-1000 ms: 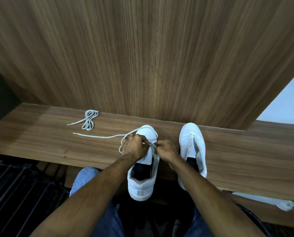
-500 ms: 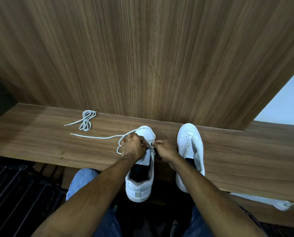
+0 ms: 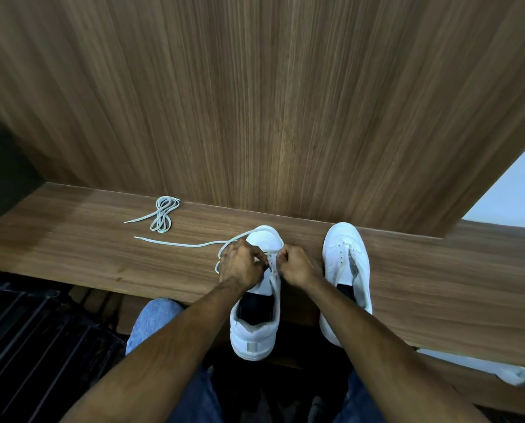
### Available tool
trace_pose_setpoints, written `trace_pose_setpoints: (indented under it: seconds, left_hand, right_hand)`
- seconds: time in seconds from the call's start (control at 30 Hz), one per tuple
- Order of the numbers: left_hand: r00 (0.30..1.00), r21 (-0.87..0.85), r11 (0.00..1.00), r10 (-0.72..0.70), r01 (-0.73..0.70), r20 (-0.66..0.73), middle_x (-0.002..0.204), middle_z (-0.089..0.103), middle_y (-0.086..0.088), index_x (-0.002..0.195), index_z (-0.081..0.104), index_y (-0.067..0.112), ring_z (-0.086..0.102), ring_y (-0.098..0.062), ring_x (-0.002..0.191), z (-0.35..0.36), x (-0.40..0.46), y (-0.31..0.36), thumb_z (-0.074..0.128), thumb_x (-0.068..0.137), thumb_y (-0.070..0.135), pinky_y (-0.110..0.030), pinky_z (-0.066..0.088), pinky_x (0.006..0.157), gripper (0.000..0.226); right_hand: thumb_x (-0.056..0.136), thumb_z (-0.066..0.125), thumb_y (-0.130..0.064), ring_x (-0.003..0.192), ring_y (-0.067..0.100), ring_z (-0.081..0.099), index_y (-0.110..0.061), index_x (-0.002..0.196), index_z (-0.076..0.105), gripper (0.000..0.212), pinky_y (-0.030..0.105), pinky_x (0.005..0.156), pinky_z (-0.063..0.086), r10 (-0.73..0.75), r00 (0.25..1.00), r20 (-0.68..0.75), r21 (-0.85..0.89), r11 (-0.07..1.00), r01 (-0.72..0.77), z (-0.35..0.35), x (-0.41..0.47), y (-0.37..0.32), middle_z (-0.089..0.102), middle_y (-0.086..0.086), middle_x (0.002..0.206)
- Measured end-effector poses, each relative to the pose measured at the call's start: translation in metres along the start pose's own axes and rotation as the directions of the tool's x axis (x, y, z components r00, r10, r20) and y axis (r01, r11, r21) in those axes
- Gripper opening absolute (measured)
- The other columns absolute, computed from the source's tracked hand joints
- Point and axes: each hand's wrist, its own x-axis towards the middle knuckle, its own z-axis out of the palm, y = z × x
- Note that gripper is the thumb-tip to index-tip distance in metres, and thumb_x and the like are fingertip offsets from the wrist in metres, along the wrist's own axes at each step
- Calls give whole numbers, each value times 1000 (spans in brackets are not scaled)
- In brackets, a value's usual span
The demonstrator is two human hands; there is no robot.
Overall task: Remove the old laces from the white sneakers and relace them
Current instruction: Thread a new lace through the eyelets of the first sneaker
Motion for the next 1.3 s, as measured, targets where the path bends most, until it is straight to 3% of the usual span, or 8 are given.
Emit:
trace_pose_setpoints:
  seconds: [0.17, 0.33, 0.5, 0.6, 0.73, 0.9, 1.13, 1.3]
  left_hand:
    - [999, 10, 999, -38, 38, -12, 107, 62, 2, 59, 66, 36, 57, -22, 108, 4, 3, 0, 72, 76, 32, -36, 48, 91, 18]
    - [996, -19, 996, -87, 87, -23, 109, 61, 2, 53, 59, 40, 56, -23, 109, 9, 2, 1, 72, 74, 38, -36, 49, 89, 25]
    - [999, -12, 1000, -23, 23, -27, 111, 61, 4, 75, 73, 33, 54, -20, 111, 6, 3, -2, 72, 76, 33, -35, 44, 95, 2]
    - [999, -81, 997, 2, -5, -40, 112, 56, 5, 89, 71, 32, 54, -21, 112, 6, 0, -7, 74, 74, 28, -38, 45, 95, 16]
    - [998, -203, 978, -54, 44, -42, 117, 46, 3, 112, 60, 28, 58, -27, 107, 0, -3, -14, 71, 72, 23, -42, 50, 91, 41]
    - [990, -185, 973, -140, 138, 2, 114, 65, -1, 126, 54, 28, 60, -27, 109, -10, -2, -20, 69, 74, 31, -36, 49, 92, 54]
    - [978, -80, 974, -210, 210, 9, 110, 68, -2, 109, 62, 34, 61, -30, 107, -7, -4, -15, 65, 74, 45, -35, 49, 89, 37]
    - [984, -84, 980, -179, 180, 14, 104, 70, 3, 106, 65, 32, 63, -26, 105, -10, -5, -20, 67, 76, 44, -35, 49, 89, 32]
  right_hand:
    - [90, 60, -18, 91, 18, 65, -20, 98, 73, 15, 26, 72, 44, -61, 998, -24, 56, 997, 62, 3, -5, 7, 72, 0, 99]
    - [87, 53, -13, 91, 22, 65, -22, 89, 73, 22, 28, 68, 45, -76, 993, -85, -39, 997, 73, 4, -6, 5, 73, 0, 95]
    - [87, 48, -18, 97, 27, 63, -24, 92, 66, 20, 30, 68, 42, -148, 986, -79, -204, 970, 130, 1, -6, 2, 70, 1, 101]
    - [93, 43, -27, 101, 34, 61, -21, 97, 62, 20, 34, 72, 42, -160, 982, -104, -278, 952, 125, -10, -7, 5, 68, 9, 106]
    - [92, 46, -26, 96, 35, 62, -23, 94, 60, 15, 35, 74, 43, -127, 949, -290, -217, 974, 65, -57, -5, 8, 68, 8, 99]
    - [92, 47, -25, 94, 40, 61, -20, 96, 59, 13, 35, 71, 38, -2, 807, -590, -115, 990, -81, -110, -2, 17, 65, 14, 102]
    - [90, 53, -27, 113, 29, 55, -17, 121, 58, 33, 37, 85, 48, -248, 948, -200, -391, 907, 155, -47, 1, 25, 50, 5, 125]
    - [89, 52, -25, 117, 26, 53, -23, 111, 65, 25, 36, 88, 47, -219, 976, 9, -278, 937, 212, 2, -3, 8, 59, 3, 120]
